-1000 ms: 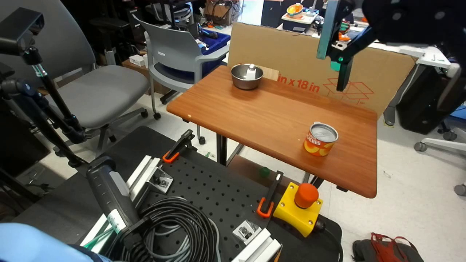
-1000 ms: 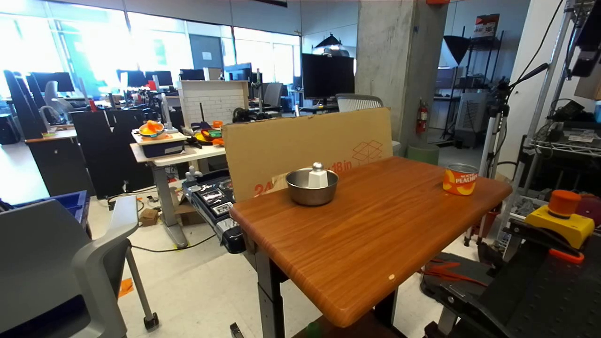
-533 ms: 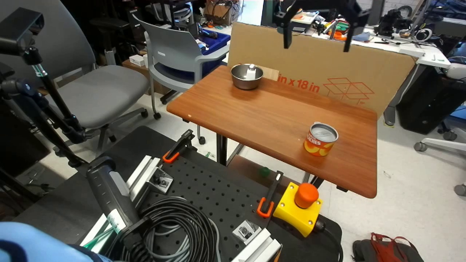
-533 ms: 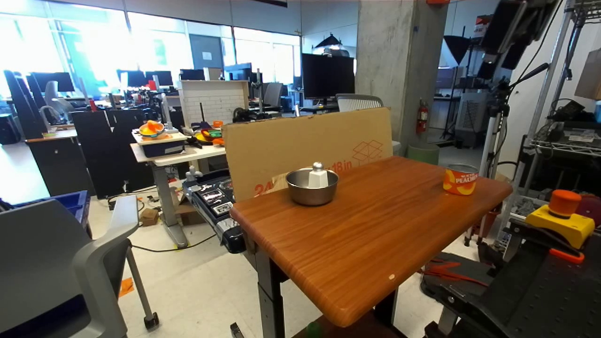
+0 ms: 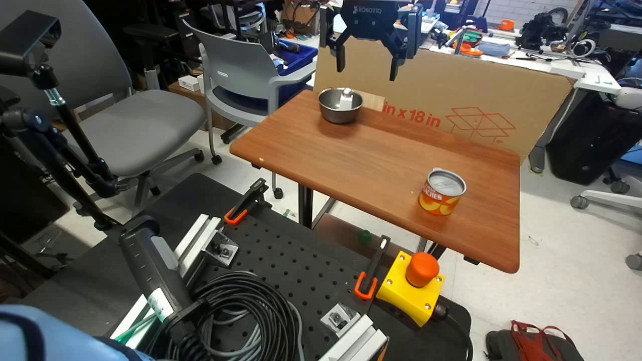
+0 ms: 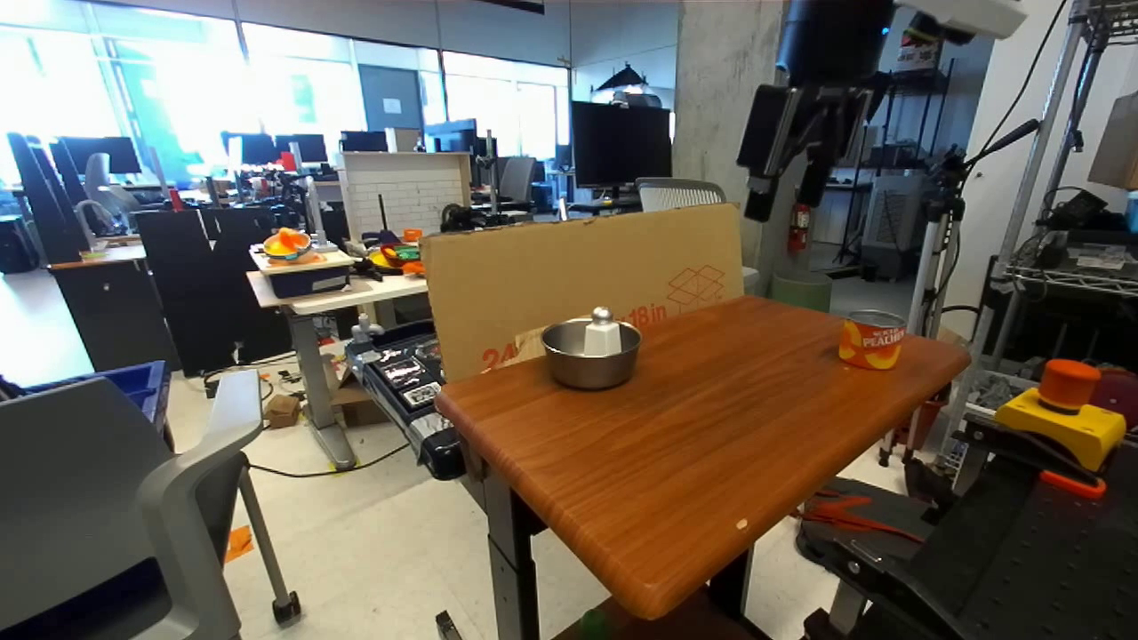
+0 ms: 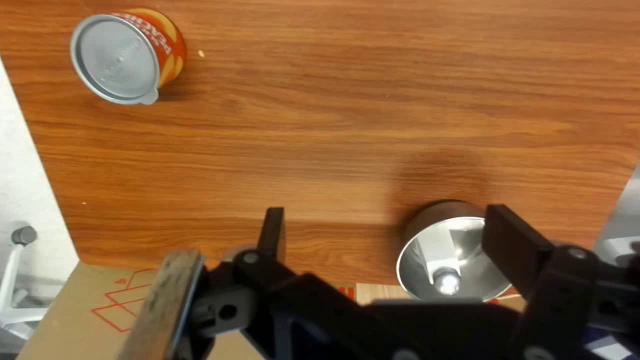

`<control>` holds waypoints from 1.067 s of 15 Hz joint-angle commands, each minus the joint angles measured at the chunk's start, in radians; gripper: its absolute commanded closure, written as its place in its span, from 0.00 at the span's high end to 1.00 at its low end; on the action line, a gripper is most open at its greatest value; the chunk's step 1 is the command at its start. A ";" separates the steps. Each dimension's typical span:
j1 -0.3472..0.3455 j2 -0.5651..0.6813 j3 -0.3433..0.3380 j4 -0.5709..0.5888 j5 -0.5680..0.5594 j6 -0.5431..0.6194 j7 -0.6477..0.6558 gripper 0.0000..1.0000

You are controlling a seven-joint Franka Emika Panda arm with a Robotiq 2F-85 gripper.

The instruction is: Take the salt cellar out of the silver bowl

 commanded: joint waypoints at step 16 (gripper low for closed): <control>0.099 0.592 0.026 0.659 0.004 -0.274 -0.041 1.00</control>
